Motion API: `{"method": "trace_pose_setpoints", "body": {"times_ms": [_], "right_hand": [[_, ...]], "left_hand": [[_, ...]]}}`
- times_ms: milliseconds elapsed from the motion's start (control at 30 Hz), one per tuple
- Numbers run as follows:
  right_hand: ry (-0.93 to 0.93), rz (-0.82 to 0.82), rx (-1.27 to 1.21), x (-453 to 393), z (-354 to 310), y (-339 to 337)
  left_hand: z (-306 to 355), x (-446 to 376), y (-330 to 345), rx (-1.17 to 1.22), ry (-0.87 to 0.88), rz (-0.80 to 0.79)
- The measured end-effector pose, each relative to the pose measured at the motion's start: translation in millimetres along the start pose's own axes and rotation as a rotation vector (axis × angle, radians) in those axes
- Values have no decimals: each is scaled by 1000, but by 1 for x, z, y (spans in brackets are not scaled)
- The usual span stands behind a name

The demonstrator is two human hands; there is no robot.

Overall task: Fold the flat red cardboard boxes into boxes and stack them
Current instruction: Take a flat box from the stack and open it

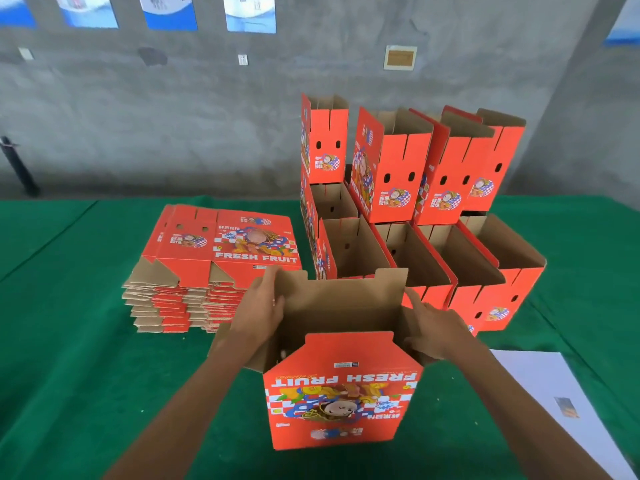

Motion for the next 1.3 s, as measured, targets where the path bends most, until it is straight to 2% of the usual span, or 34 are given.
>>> {"method": "trace_pose_setpoints", "body": {"times_ms": [133,300,400,500,600,733,867,967,1067,1167,1233,1300], "right_hand": [[-5,-44,-444,2,7,12],[-150,-38,-603,6,15,17],[-174,-84,-544,11,25,10],[-104,-131,-388,11,27,7],[-52,-77,-173,11,20,-5],[21,44,156,10,-2,-30],[-34,81,252,5,-45,-46],[-76,124,89,10,-61,-49],[-51,149,-67,20,-53,-46],[-83,28,-541,27,-46,-31],[-156,7,-527,26,-49,-21],[-226,-22,-544,24,-50,-12]], "left_hand": [[-3,9,-2,107,77,-31],[4,23,8,66,147,-288],[3,26,18,-153,198,-452],[-8,35,29,-434,223,-563],[-9,41,34,-560,185,-612],[3,43,32,-594,226,-594],[14,47,24,-698,216,-464],[17,50,15,-850,-52,-278],[20,48,6,-908,-267,-223],[24,50,2,-911,-309,-172],[27,52,1,-882,-292,-133],[38,52,1,-873,-196,-100]]}}
Point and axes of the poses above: each hand's wrist, its own x-axis away from the middle knuckle, its own y-axis out of the palm, z = x × y, the point moved 5 cm from there along -x, towards the middle knuckle, and after that the axes turned 8 degrees about x, right-handed, at the moved point
